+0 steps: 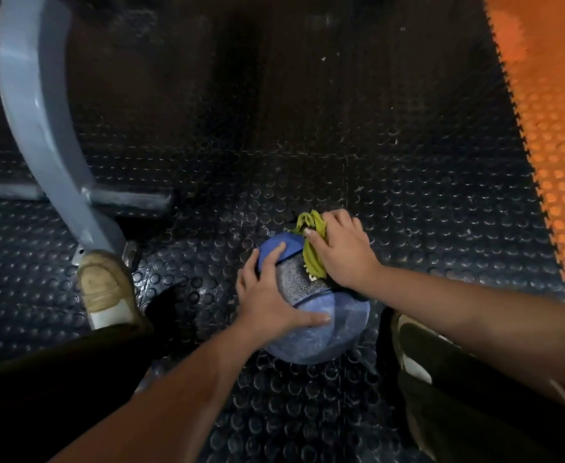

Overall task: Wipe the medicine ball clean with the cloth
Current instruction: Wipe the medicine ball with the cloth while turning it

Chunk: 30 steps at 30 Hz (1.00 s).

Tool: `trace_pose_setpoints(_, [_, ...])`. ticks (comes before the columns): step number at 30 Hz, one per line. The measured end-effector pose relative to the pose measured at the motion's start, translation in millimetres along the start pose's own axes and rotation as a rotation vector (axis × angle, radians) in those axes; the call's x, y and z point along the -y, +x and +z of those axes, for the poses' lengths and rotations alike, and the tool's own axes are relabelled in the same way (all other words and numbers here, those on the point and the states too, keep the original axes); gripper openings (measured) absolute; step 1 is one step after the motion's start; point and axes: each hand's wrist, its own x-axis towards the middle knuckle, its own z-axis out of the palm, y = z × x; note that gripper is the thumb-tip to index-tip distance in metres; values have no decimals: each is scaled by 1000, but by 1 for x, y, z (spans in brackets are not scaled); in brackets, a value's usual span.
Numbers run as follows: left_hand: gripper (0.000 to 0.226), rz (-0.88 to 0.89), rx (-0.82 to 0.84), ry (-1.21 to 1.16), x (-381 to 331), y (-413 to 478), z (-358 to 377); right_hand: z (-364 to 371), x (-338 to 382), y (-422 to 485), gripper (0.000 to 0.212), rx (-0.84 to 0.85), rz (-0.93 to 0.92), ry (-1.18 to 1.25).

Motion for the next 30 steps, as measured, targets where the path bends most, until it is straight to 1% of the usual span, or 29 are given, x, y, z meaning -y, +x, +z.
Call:
trace_pose_setpoints(1, [131, 0, 11, 21, -1, 2, -1, 1, 1, -9, 42, -55, -63, -16])
trace_pose_setpoints(3, [140, -10, 51, 96, -3, 6, -4, 5, 2, -29, 45, -147, -284, -57])
trace_pose_setpoints(4, [142, -3, 70, 137, -6, 8, -3, 6, -1, -36, 44, -168, -373, -74])
trace_pose_setpoints(5, [142, 11, 85, 166, -9, 9, -3, 5, -7, -37, 45, -145, -412, -74])
trace_pose_setpoints(6, [141, 25, 100, 183, -13, 8, -2, 1, -12, -34, 48, -100, -395, -56])
trace_pose_setpoints(8, [134, 63, 122, 179, -19, 8, 1, -8, -20, -23, 52, -28, -253, 49])
trace_pose_setpoints(10, [125, 80, 118, 142, -21, 9, 3, -11, -27, -12, 40, -41, -127, 148])
trace_pose_setpoints(12, [125, 69, 100, 118, -19, 12, 2, -8, -26, -7, 36, -39, -72, 175])
trace_pose_setpoints(14, [130, 39, 99, 121, -16, 18, -4, -6, -23, -10, 41, -33, -93, 167])
trace_pose_setpoints(16, [132, 9, 115, 116, -15, 24, -11, -7, -22, -15, 41, -63, -187, 148])
trace_pose_setpoints(18, [125, 12, 125, 71, -14, 28, -17, -10, -22, -23, 41, -99, -328, 95])
trace_pose_setpoints(20, [117, 22, 132, 27, -13, 29, -20, -14, -23, -29, 35, -122, -478, 17])
trace_pose_setpoints(22, [113, 27, 125, 9, -9, 26, -22, -19, -23, -31, 29, -71, -570, -36])
trace_pose_setpoints(24, [114, 46, 111, 14, -5, 21, -20, -23, -18, -27, 27, -4, -560, -34])
trace_pose_setpoints(26, [119, 50, 83, 64, 0, 12, -13, -25, -8, -20, 41, 43, -433, 27])
trace_pose_setpoints(27, [124, 41, 68, 91, 2, 7, -8, -25, -3, -14, 46, 55, -373, -4])
trace_pose_setpoints(29, [132, 43, 34, 107, 4, -1, 4, -25, 5, -3, 45, 78, -337, -147])
trace_pose_setpoints(30, [132, 49, 21, 105, 4, -4, 7, -26, 5, -1, 44, 95, -331, -178])
